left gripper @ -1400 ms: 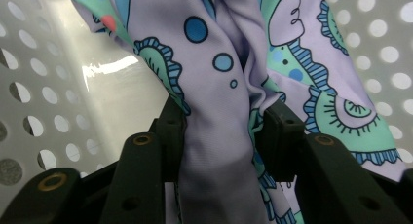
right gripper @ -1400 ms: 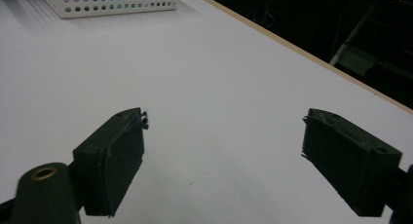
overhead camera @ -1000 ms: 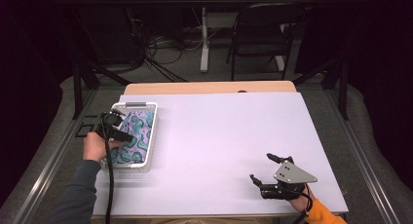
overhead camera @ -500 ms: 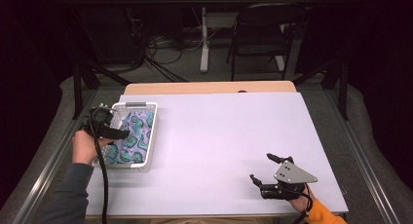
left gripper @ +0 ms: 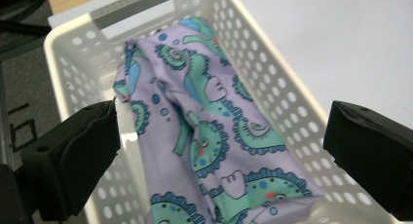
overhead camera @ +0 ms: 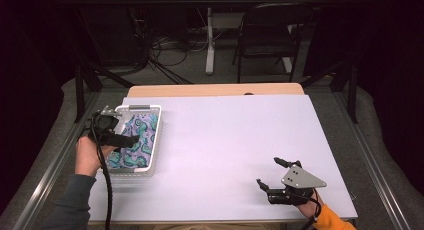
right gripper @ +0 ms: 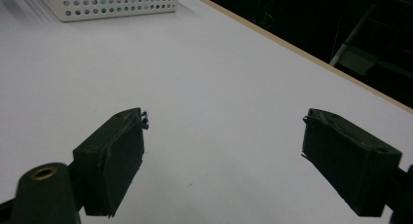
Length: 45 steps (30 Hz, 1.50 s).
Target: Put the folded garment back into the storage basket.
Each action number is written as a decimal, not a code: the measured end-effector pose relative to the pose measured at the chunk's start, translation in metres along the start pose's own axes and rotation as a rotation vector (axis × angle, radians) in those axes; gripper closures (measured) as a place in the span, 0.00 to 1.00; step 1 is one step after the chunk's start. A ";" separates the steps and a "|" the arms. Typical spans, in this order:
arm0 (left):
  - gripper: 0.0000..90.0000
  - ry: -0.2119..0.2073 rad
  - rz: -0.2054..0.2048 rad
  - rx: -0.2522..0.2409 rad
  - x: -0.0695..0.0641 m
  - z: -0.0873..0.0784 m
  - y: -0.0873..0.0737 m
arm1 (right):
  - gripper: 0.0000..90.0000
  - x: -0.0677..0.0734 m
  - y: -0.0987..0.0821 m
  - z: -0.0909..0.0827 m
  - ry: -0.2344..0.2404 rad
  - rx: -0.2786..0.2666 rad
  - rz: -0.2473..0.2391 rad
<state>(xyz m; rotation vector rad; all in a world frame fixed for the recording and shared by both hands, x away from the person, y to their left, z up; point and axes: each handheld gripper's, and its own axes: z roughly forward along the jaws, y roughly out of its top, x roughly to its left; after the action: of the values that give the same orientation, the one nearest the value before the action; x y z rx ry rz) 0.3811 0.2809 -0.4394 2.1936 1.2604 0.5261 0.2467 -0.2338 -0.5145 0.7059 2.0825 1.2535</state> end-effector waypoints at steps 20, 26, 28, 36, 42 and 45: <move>0.00 -0.066 0.066 -0.080 -0.040 0.000 -0.005 | 0.16 0.000 0.000 -0.001 0.004 -0.002 0.001; 0.00 -0.081 0.093 -0.116 -0.053 -0.003 -0.004 | 0.16 0.000 0.001 -0.001 0.002 -0.001 0.000; 0.00 -0.086 0.105 -0.111 -0.056 -0.004 -0.004 | 0.16 0.000 0.000 0.000 0.004 -0.002 0.001; 0.00 -0.101 0.137 -0.131 -0.071 -0.002 -0.008 | 0.16 0.001 0.001 -0.001 0.005 0.001 0.000; 0.00 -0.111 0.155 -0.137 -0.082 -0.003 -0.011 | 0.16 0.001 0.001 -0.001 0.005 0.001 0.002; 0.00 -0.124 0.163 -0.142 -0.087 -0.001 -0.013 | 0.16 0.000 0.000 -0.001 0.003 -0.001 -0.002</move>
<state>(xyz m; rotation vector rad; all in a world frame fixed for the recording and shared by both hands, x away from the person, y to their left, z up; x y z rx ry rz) 0.3294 0.2104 -0.4522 2.1841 0.9563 0.5181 0.2459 -0.2339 -0.5141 0.7022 2.0847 1.2552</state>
